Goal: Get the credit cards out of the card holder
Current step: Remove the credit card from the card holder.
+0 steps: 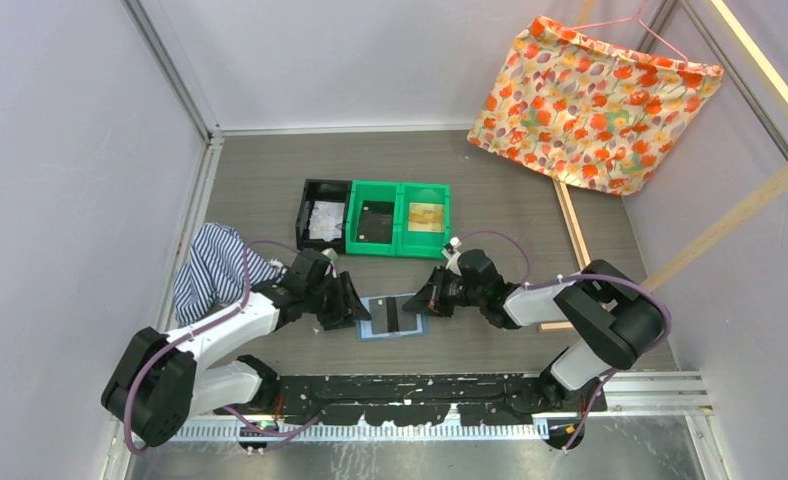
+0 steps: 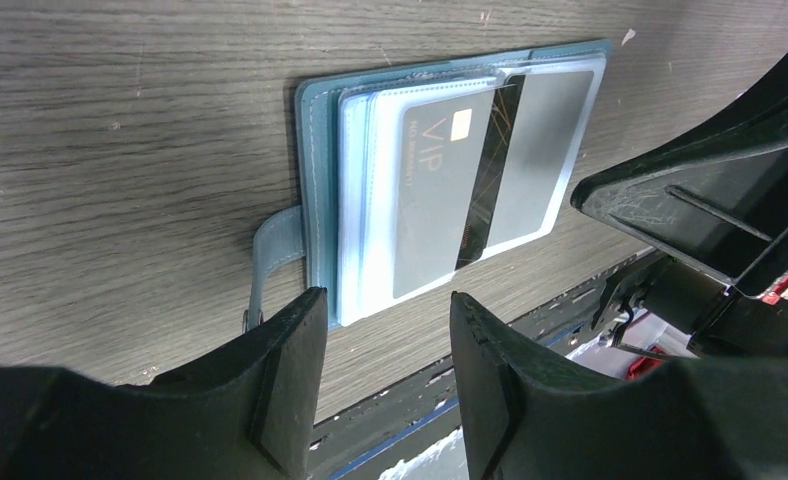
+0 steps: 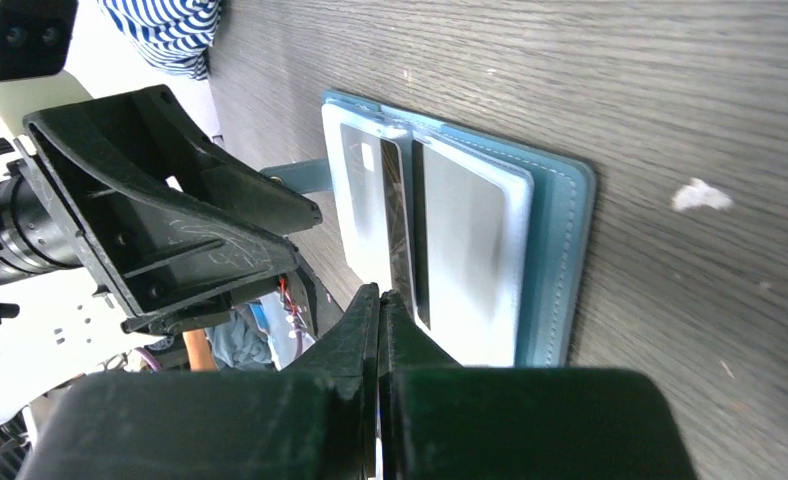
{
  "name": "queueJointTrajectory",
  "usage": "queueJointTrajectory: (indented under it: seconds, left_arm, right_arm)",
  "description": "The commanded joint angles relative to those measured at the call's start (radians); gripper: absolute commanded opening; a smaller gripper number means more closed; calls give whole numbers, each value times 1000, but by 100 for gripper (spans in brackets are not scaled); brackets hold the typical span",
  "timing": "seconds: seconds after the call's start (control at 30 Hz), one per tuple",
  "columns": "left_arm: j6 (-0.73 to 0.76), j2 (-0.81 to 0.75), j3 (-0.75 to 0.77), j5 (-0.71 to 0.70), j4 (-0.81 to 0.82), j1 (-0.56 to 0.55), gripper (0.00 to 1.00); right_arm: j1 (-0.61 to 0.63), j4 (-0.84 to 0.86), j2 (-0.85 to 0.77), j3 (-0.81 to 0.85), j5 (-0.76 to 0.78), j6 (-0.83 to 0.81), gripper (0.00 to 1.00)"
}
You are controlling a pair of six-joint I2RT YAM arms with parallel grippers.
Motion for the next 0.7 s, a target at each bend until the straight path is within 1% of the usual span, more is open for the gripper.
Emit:
queueJointTrajectory:
  seconds: [0.0, 0.1, 0.13, 0.17, 0.2, 0.27, 0.4, 0.5, 0.67]
  left_arm:
    - [9, -22, 42, -3, -4, -4, 50]
    - [-1, -26, 48, 7, 5, -5, 50]
    - [-6, -27, 48, 11, 11, -5, 50]
    - [-12, -25, 49, 18, 23, -5, 50]
    - [-18, -22, 48, 28, 38, -5, 50]
    - [-32, -5, 44, 54, 71, -6, 50]
    - [-57, 21, 36, 75, 128, -10, 50]
    - [-75, 29, 27, 84, 165, -12, 50]
    - [-67, 49, 22, 77, 173, -12, 57]
  right_arm:
    - [-19, -7, -42, -23, -2, -42, 1]
    - [-18, 8, -25, -5, -33, -50, 2]
    - [-18, 10, -15, 3, -43, -53, 9]
    - [-17, 14, -10, 11, -51, -56, 18]
    - [-15, 15, -9, 17, -57, -58, 25]
    - [-10, 12, -10, 31, -65, -65, 31]
    - [11, -21, 0, 69, -70, -88, 35]
    - [26, -11, 25, 83, -71, -87, 37]
    - [34, 7, 65, 99, -78, -81, 42]
